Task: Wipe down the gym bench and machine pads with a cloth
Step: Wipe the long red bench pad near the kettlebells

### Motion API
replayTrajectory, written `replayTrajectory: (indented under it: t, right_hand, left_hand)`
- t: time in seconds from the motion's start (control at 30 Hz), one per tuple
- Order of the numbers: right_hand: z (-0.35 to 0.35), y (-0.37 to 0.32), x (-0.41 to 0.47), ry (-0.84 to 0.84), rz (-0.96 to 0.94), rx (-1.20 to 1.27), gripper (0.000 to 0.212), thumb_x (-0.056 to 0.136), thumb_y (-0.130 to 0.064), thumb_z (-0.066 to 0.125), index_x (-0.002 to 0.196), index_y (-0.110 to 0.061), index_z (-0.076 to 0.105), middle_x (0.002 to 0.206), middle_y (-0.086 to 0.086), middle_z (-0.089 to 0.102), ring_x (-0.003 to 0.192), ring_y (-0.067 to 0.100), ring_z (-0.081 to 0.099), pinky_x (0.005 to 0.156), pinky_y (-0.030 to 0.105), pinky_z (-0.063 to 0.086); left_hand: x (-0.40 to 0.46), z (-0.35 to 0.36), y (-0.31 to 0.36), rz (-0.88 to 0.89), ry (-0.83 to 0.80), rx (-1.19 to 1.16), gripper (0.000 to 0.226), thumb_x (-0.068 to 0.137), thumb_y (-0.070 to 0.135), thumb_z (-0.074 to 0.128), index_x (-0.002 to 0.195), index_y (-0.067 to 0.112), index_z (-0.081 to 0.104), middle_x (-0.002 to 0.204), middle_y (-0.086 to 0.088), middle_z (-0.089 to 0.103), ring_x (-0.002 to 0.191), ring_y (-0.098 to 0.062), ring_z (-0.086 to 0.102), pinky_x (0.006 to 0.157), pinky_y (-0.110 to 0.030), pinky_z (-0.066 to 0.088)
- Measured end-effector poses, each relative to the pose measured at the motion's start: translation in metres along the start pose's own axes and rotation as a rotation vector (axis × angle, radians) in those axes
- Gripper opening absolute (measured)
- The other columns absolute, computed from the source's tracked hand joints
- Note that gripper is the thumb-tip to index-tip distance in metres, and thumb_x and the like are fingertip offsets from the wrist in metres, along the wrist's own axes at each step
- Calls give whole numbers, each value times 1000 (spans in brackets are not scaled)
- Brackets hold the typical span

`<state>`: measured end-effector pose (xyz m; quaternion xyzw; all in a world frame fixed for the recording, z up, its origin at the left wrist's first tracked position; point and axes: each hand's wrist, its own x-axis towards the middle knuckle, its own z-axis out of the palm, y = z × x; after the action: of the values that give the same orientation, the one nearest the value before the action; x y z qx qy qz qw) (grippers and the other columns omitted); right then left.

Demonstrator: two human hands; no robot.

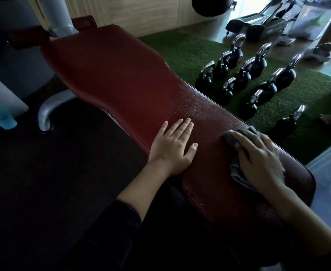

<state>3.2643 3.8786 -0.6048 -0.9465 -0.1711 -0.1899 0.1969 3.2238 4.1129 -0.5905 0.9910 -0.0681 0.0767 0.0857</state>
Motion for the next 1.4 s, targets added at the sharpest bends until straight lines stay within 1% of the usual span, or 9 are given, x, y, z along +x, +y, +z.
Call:
replayTrajectory:
  t: [0.13,0.2,0.4,0.6,0.73,1.0,1.13,1.27,1.4]
  right_hand:
    - [9,-27,0,-43,-222,105,39,97,-38,40,133,-33,56,140,-10,53,136,23,41,110,44,33]
    - [13,-43,8,-79,-228,157,40,98,-40,40,135,-34,52,143,-13,48,139,18,37,114,41,29]
    - [18,-60,31,-217,-102,19,52,91,-59,20,139,-50,38,153,-14,32,147,15,17,119,41,13]
    - [17,-73,39,-308,-86,-20,43,99,-55,23,142,-53,30,157,-15,23,148,11,5,120,35,4]
    - [23,-107,39,-329,-271,-15,52,93,-59,16,141,-51,35,153,-12,33,147,17,15,119,41,16]
    - [1,-80,-18,-385,-711,84,37,100,-45,41,137,-48,44,156,-11,28,147,16,18,116,46,26]
    - [2,-50,11,-348,-590,59,40,99,-48,35,139,-46,41,153,-11,34,146,13,22,114,45,27]
    - [23,-74,43,-296,-440,-3,43,98,-52,27,139,-49,38,153,-8,36,146,15,22,118,43,21]
    - [35,-118,25,-262,-496,-9,41,97,-47,35,137,-47,45,151,-4,39,145,22,25,116,46,25]
  left_hand:
    - [-6,-12,-17,78,86,-170,64,95,48,23,150,17,31,159,4,21,146,-5,14,119,-31,-5]
    - [-9,-19,-34,75,135,-115,65,92,51,19,147,21,38,157,5,29,145,-8,20,118,-34,-2]
    - [-9,-20,-85,-31,71,-8,65,91,65,11,149,41,25,161,8,15,148,-8,3,119,-37,-11]
    - [-9,-12,-88,-1,160,-77,55,98,52,16,148,37,33,159,6,23,148,-10,10,118,-35,-10]
    - [-8,-9,-94,19,195,-168,54,100,44,14,148,30,36,157,7,28,147,-9,14,118,-32,-9]
    - [-7,-6,-95,-4,190,-158,55,98,44,15,149,32,33,158,11,24,147,-5,9,117,-29,-11]
    - [-7,-6,-95,-6,185,-170,56,97,44,14,148,32,33,158,11,23,147,-4,7,118,-31,-11]
    - [-6,-4,-97,2,185,-187,56,98,45,12,148,32,33,158,11,24,147,-4,9,119,-32,-10]
    - [-6,-5,-100,21,179,-208,56,99,46,11,148,31,33,157,10,26,147,-5,11,118,-31,-8]
